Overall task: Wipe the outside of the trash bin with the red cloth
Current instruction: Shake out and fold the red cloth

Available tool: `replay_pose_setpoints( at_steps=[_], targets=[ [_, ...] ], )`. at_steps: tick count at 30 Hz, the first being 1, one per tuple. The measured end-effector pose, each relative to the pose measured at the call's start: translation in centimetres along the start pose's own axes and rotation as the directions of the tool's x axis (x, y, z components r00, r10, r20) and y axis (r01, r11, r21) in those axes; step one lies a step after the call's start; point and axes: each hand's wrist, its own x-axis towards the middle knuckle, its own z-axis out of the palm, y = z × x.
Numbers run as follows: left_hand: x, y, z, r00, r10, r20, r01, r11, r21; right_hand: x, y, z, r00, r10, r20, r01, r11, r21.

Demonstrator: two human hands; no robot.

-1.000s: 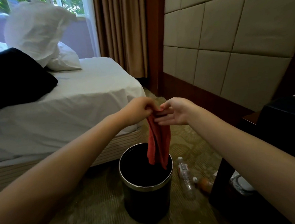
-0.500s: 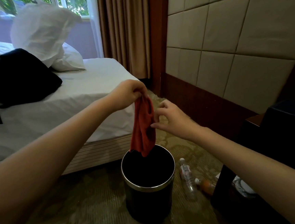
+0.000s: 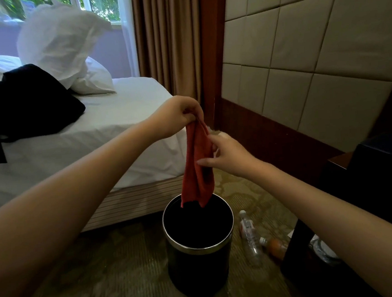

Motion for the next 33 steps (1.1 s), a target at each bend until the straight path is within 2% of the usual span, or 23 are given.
replay_pose_setpoints(
  at_steps=[3,4,8,11,14,16,18,20,21,23,25,27,30,31,32,33],
  targets=[
    [-0.3,-0.6,-0.3,1.000,-0.016,-0.016,0.017,0.999,0.036,-0.5,0.8,-0.6,0.995,-0.015,0.095,0.038,0.968,-0.247],
    [-0.4,-0.9,-0.5,1.000,-0.023,-0.019,0.024,0.999,0.044,-0.8,0.9,-0.8,0.995,-0.052,0.088,0.074,0.960,-0.269],
    [-0.7,-2.3,-1.1,0.998,-0.048,-0.041,0.050,0.996,0.071,-1.2,0.7,-1.8,0.985,-0.169,-0.047,0.161,0.978,-0.136],
    [-0.8,-3.0,-1.1,0.997,-0.063,-0.043,0.067,0.994,0.091,-1.0,0.3,-2.1,0.982,-0.186,-0.041,0.182,0.979,-0.090],
    [-0.5,-3.0,-0.8,0.997,-0.054,-0.063,0.060,0.995,0.086,-0.7,-0.4,-1.4,0.991,-0.051,0.124,0.042,0.996,0.076],
    [-0.6,-2.8,-0.6,0.998,-0.041,-0.048,0.046,0.994,0.103,-0.4,-0.6,-1.0,0.959,0.024,0.281,-0.062,0.990,0.129],
    [-0.8,-2.8,-0.4,0.999,-0.033,-0.032,0.036,0.992,0.120,-0.4,-0.4,-0.8,0.915,0.065,0.398,-0.101,0.992,0.071],
    [-1.0,-3.0,-0.5,0.999,-0.041,-0.035,0.045,0.993,0.113,-0.7,0.2,-0.7,0.891,0.103,0.442,-0.050,0.990,-0.130],
    [-1.2,-3.3,-0.6,0.998,-0.051,-0.037,0.054,0.992,0.111,-0.8,0.7,-0.7,0.901,0.099,0.422,-0.012,0.979,-0.205],
    [-1.5,-4.0,-0.8,0.996,-0.076,-0.040,0.081,0.988,0.133,-0.9,1.6,-1.0,0.951,0.055,0.305,0.008,0.980,-0.201],
    [-1.9,-5.1,-1.0,0.992,-0.127,-0.022,0.129,0.973,0.190,-0.8,2.3,-2.0,0.993,0.039,0.116,-0.032,0.997,-0.065],
    [-2.3,-5.8,-0.9,0.984,-0.180,0.017,0.170,0.953,0.253,-0.5,2.8,-3.2,0.996,0.075,-0.053,-0.071,0.994,0.083],
    [-2.5,-6.0,-0.3,0.978,-0.202,0.054,0.179,0.942,0.283,-0.4,2.5,-3.9,0.982,0.052,-0.183,-0.020,0.985,0.171],
    [-2.7,-5.9,-0.1,0.975,-0.217,0.049,0.199,0.951,0.236,-0.4,2.3,-4.0,0.976,0.030,-0.217,0.004,0.988,0.156],
    [-2.8,-6.0,-0.1,0.965,-0.259,0.046,0.253,0.961,0.108,-0.4,2.0,-4.1,0.970,0.016,-0.241,0.022,0.988,0.155],
    [-3.1,-5.9,-0.2,0.943,-0.326,0.063,0.331,0.939,-0.095,-0.4,1.8,-4.3,0.968,0.014,-0.251,0.037,0.980,0.194]
  ],
)
